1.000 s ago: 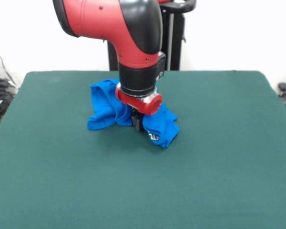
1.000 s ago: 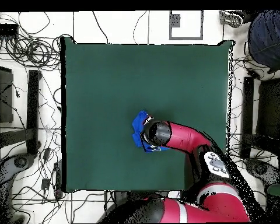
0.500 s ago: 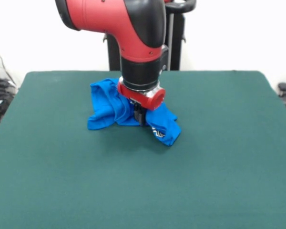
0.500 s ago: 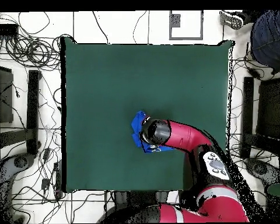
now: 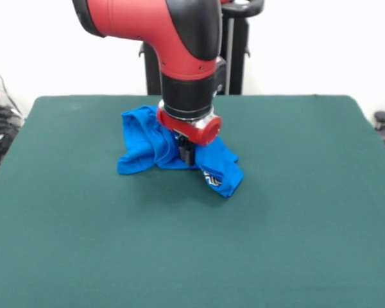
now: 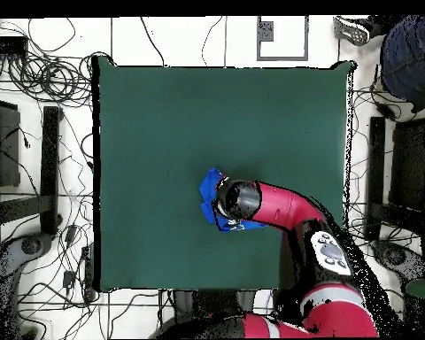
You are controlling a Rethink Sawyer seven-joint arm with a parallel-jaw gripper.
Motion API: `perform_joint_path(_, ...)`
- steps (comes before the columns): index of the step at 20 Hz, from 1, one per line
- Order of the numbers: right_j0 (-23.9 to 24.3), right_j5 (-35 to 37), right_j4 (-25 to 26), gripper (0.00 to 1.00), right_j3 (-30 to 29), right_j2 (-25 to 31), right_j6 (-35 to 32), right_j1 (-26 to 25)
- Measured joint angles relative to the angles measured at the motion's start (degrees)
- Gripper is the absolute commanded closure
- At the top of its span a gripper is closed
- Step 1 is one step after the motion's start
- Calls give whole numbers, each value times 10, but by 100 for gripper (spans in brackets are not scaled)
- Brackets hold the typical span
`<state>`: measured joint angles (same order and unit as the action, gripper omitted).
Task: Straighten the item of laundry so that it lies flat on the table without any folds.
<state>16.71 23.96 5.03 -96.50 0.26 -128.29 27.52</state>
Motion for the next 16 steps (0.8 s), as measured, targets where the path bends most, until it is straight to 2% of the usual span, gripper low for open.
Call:
perform_joint_path(3,-3,-11,0,100,0,0,0,-7)
perform_joint_path(9,-13,-86,0,100,0,0,0,-42)
perform_joint_path(10,-16,-97,2,0,-2,-4,0,-38)
perform_joint_path(16,-17,-97,2,0,-2,-11,0,-41)
